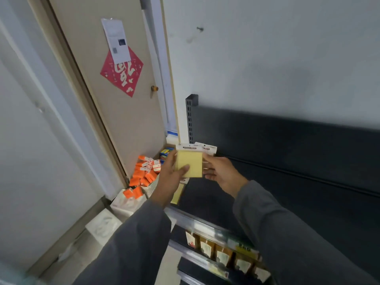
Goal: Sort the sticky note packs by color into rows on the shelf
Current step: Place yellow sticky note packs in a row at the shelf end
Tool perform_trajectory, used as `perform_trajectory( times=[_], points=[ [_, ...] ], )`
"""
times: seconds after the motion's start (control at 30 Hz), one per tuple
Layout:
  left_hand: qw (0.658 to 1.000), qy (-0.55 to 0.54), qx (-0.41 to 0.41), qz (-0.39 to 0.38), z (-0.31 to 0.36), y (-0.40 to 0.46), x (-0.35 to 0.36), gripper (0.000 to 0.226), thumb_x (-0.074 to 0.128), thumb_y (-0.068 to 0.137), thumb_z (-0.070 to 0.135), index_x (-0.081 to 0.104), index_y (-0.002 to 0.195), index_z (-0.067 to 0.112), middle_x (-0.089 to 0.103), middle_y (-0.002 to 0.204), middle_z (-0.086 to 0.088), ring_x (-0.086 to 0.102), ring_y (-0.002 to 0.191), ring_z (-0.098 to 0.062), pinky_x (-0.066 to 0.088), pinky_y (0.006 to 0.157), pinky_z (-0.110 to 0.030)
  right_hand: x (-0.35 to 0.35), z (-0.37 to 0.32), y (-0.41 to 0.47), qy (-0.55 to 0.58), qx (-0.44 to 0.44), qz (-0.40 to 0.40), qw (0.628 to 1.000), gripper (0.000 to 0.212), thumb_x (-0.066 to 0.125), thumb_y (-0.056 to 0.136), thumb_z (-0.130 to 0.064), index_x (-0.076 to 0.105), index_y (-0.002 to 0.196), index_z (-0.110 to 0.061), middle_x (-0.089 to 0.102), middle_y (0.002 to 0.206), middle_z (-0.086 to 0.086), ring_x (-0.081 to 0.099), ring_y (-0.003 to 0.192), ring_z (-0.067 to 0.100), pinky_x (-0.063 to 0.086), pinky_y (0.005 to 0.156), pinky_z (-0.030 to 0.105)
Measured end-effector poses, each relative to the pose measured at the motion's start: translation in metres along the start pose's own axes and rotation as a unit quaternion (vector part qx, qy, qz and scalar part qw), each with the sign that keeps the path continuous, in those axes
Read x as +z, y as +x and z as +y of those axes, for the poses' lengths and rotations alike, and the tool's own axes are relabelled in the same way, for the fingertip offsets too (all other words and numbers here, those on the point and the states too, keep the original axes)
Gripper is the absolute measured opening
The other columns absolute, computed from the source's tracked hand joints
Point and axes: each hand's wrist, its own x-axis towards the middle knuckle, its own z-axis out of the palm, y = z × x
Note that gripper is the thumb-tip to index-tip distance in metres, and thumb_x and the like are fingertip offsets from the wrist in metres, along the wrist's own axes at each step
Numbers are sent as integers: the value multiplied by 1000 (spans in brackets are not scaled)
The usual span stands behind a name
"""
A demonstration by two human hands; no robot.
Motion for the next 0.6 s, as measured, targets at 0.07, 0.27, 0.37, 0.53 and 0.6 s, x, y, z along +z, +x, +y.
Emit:
perform_trajectory(
  times=[0.07,0.27,0.37,0.53,0.6],
  points=[
    [998,-35,-28,-36,-3,16,-13,51,66,94,4,55,135,31,71,119,11,70,112,-19,62,85,-41,4,0,19,52,-16,-51,997,27,61,98,-26,69,117,-10,72,95,9,62,71,18,48,67,30],
    [996,-12,-73,-59,-22,62,-41,56,66,92,0,54,140,25,72,114,0,74,96,-13,63,76,-34,31,5,51,-20,-85,-2,996,26,68,92,-12,65,117,-9,74,94,13,65,69,20,51,56,33],
    [989,97,-41,-100,-44,81,-53,48,71,93,14,57,137,25,73,113,-1,73,97,-17,58,74,-24,40,14,65,-119,-88,63,987,22,67,91,-7,63,112,-10,72,90,10,64,60,13,49,48,27],
    [955,258,-53,-140,-74,98,-68,47,76,86,48,55,128,41,71,105,-2,67,83,-11,53,68,-14,55,35,70,-251,-65,136,956,41,65,89,-10,56,129,-15,69,108,6,67,98,21,55,77,31],
    [936,318,-44,-142,-85,98,-70,55,73,87,51,61,133,24,67,104,-2,62,86,-10,48,74,-17,63,45,63,-277,-58,169,944,50,66,89,-9,51,136,-11,68,114,10,64,101,19,49,77,21]
  ],
)
